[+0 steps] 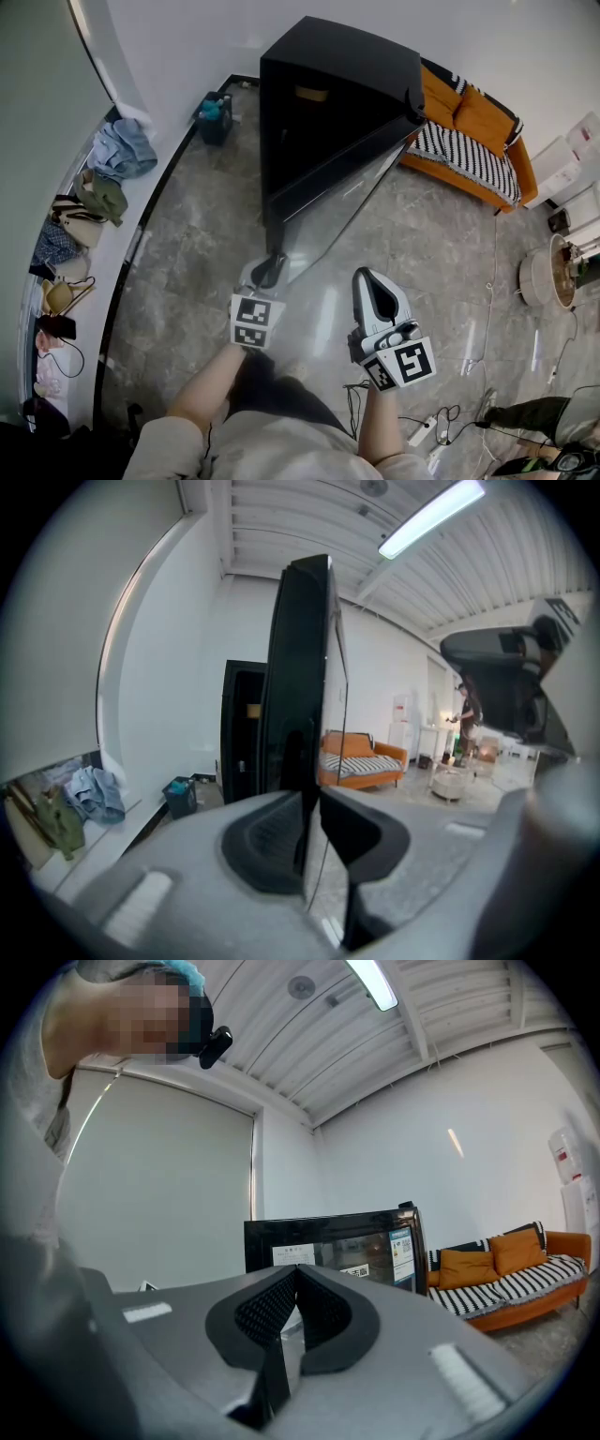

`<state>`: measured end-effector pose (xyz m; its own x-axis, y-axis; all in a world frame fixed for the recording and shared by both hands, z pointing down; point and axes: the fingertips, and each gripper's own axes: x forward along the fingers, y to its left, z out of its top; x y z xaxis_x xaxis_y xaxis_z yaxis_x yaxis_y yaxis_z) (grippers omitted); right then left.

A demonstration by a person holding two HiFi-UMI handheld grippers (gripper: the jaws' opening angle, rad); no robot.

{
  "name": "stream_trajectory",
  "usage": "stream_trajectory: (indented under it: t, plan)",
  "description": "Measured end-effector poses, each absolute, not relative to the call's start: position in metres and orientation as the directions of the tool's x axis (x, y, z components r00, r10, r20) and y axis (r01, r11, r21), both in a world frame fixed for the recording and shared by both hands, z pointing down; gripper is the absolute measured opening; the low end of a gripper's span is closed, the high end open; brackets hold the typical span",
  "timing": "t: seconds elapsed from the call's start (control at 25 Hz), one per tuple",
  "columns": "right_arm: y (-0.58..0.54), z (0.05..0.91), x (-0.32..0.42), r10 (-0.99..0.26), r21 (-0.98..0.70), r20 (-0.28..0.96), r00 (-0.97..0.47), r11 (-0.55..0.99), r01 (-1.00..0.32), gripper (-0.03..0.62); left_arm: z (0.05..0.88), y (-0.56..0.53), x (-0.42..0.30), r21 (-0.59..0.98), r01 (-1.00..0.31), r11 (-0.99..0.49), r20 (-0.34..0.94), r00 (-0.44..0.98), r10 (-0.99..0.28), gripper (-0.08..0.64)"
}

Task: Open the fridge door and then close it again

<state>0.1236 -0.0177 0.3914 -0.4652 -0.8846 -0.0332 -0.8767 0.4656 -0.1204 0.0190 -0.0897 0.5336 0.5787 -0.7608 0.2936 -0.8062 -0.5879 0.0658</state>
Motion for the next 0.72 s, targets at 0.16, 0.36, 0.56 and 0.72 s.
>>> stream_trajectory:
  t: [0.16, 0.36, 0.56, 0.72]
  plan:
    - [-0.022, 0.393, 0.120, -0.884, -0.122, -0.032, -0.467, 0.467, -0.876, -0.003, 0.534, -0.097, 0.013, 0.063, -0.813, -0.579, 0.297, 0.569, -0.767, 0.060]
    - [-0.030, 0.395, 0.116, -0.884, -0.127, -0.027, -0.468, 0.467, -0.875, -0.003, 0.534, -0.111, 0.002, 0.069, -0.823, -0.564, 0.297, 0.557, -0.776, 0.064]
    - [-0.039, 0.395, 0.115, -0.884, -0.132, -0.025, -0.466, 0.465, -0.875, -0.003, 0.536, -0.128, -0.008, 0.066, -0.827, -0.558, 0.299, 0.550, -0.780, 0.069]
    - [-0.050, 0.395, 0.112, -0.884, -0.136, -0.022, -0.466, 0.465, -0.875, -0.003, 0.531, -0.143, -0.014, 0.071, -0.826, -0.559, 0.297, 0.552, -0.779, 0.074]
